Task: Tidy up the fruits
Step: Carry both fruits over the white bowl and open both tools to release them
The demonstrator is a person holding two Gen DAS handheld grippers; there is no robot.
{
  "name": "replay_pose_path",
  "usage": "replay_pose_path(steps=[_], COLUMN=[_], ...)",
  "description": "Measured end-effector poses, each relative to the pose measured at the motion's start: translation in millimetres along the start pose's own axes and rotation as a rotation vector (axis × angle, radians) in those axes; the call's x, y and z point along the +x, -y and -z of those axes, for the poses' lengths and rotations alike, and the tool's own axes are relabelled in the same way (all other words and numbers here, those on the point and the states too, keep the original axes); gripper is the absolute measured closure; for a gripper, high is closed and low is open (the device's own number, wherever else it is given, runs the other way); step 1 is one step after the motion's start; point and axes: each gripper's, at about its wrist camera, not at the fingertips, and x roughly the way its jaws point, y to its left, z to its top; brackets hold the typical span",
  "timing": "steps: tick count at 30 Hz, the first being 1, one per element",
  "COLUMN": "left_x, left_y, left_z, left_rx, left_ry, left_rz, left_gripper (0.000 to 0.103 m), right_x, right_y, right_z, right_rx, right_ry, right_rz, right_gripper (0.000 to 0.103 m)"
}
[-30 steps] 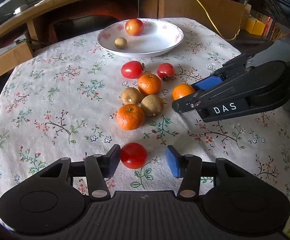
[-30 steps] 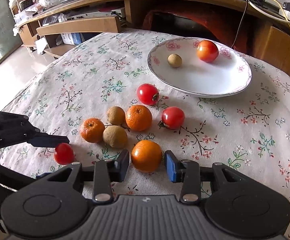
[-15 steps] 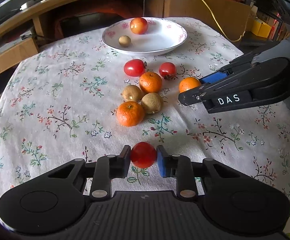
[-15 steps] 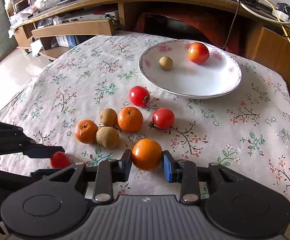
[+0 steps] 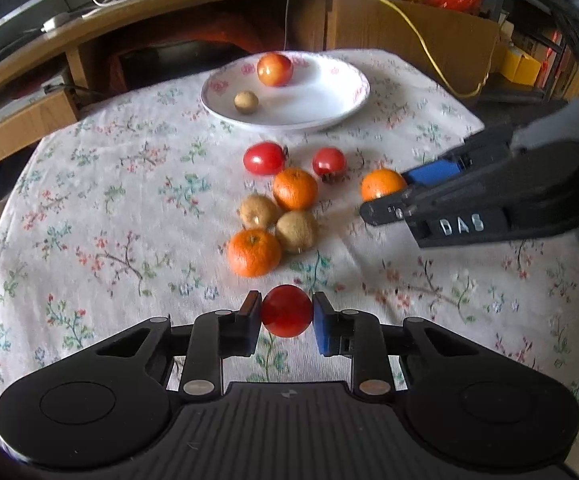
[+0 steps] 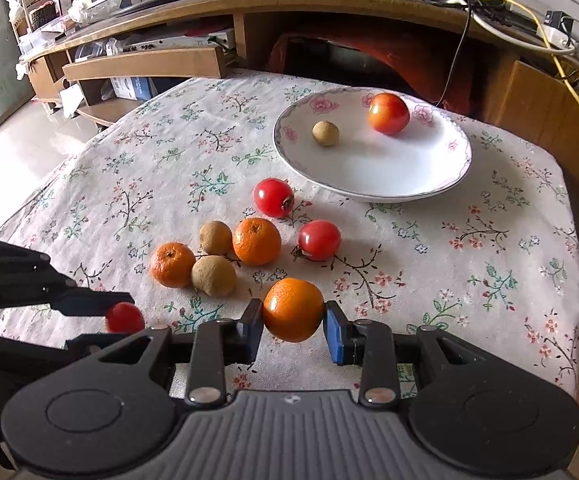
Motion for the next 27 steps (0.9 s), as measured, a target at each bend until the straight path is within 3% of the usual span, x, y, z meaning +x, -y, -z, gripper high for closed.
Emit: replay_pose_path(steps=[16,27], left_x=[13,44], left_y=[-7,-10], left_z=[-64,-105], left_rx=[-0.038,-0.054], left_ry=[0.101,0.111], left_rz=[-0.017,-0.017], left_gripper=[0.069,0.069], right_x=[-8,3], right_y=[15,43], right_z=[-23,-50], right_rx=[0.033,0.079], right_ry=[0.063,0.091], right_rz=[0.023,0.065], right_gripper=[0.071,0.07])
